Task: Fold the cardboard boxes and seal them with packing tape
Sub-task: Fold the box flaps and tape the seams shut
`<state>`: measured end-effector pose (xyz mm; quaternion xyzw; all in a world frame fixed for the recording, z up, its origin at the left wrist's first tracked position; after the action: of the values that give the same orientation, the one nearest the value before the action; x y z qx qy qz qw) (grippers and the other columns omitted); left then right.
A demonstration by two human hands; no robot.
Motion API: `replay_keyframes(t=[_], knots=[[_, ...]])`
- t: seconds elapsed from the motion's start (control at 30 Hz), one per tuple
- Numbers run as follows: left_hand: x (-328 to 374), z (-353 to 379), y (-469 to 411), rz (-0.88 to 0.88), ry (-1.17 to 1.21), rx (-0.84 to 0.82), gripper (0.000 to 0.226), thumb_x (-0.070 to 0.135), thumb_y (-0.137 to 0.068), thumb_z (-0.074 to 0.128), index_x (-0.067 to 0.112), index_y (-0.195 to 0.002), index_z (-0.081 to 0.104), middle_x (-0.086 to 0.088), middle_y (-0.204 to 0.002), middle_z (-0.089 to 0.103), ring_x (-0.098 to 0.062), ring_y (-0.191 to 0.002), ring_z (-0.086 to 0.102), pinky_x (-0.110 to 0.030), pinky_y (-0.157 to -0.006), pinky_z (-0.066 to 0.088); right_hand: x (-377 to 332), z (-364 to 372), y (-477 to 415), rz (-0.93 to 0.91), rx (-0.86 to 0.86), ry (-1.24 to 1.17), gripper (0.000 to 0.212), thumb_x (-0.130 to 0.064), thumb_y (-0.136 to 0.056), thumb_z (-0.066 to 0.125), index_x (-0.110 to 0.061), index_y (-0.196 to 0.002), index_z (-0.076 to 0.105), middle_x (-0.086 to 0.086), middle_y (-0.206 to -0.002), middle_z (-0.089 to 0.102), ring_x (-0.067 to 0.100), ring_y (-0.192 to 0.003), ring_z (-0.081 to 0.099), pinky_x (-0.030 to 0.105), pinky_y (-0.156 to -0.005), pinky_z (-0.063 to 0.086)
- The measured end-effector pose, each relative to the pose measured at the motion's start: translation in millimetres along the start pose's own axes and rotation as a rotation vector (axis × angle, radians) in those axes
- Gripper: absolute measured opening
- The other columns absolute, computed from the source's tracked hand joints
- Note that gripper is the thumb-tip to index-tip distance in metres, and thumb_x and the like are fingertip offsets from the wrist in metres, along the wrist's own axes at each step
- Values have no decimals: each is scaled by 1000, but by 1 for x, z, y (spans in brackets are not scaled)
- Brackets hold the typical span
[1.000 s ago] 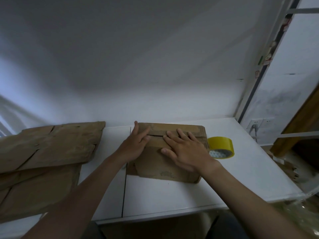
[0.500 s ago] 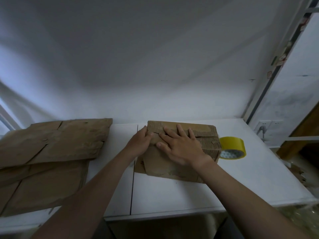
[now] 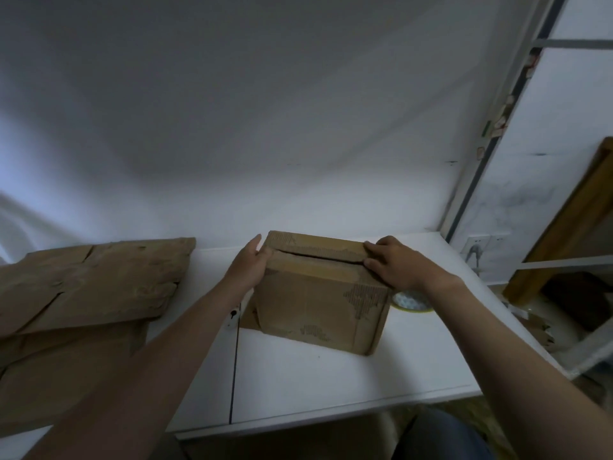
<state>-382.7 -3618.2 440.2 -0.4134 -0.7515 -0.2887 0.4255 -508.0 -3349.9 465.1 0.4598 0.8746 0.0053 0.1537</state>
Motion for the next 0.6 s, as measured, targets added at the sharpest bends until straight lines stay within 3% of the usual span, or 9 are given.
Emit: replay_keyframes(t=[0.07,0.13,0.2,0.27,0.37,0.47,0.53,0.6], knots=[[0,-5,-2,48,-138,203,51,30,-106,47,18,-154,36,-10,-151,46,-28,-135,47,-40,-108,41,1,0,3,13,11,2,59,-52,-105,38,-24,-157,33,5,-151,35,29,-129,51,44,-108,40],[14,-2,11,234,-244,371,43,18,-101,54,16,-143,50,-12,-141,53,-31,-124,54,-40,-101,48,6,-2,6,19,26,12,57,-50,-106,38,-22,-156,35,9,-147,38,31,-126,53,41,-108,40],[36,19,35,499,-403,389,35,15,-94,55,22,-126,64,-4,-124,61,-30,-113,55,-46,-91,52,11,-4,9,17,39,-8,56,-48,-106,39,-20,-155,38,11,-144,40,31,-125,53,37,-107,38],[54,47,63,650,-623,338,28,39,-93,53,37,-117,67,9,-121,62,-23,-114,51,-44,-94,42,16,-5,12,22,56,-52,52,-44,-107,41,-17,-151,43,12,-139,43,31,-123,53,35,-104,38],[58,90,78,548,-864,75,52,73,-92,38,47,-134,53,16,-149,41,-19,-138,31,-60,-109,18,22,-4,16,29,67,-91,50,-41,-107,43,-15,-150,44,12,-138,44,31,-121,53,35,-103,38],[51,105,70,505,-897,-54,71,83,-85,37,46,-145,40,10,-161,25,-18,-152,9,-75,-110,-8,22,-4,24,11,72,-132,54,-40,-106,46,-21,-156,37,10,-139,47,29,-126,51,31,-102,35],[45,97,55,509,-805,-80,67,78,-87,46,45,-145,44,5,-162,25,-17,-153,7,-69,-116,-6,20,-5,29,-25,93,-158,52,-37,-105,51,-28,-155,40,7,-136,56,27,-125,53,28,-96,36],[39,84,44,546,-715,-66,59,71,-89,52,42,-141,53,0,-155,34,-22,-148,19,-60,-120,12,20,-6,33,-37,128,-221,45,-34,-102,58,-33,-147,52,-1,-134,64,19,-120,58,24,-91,36]])
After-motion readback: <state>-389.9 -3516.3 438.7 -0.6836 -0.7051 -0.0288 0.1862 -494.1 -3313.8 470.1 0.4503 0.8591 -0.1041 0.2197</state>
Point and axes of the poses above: each hand's wrist, its own y-axis away from the middle knuckle, its own z-axis out of the palm, x = y × z, the point moved 4 cm from there along -y, towards the middle knuckle
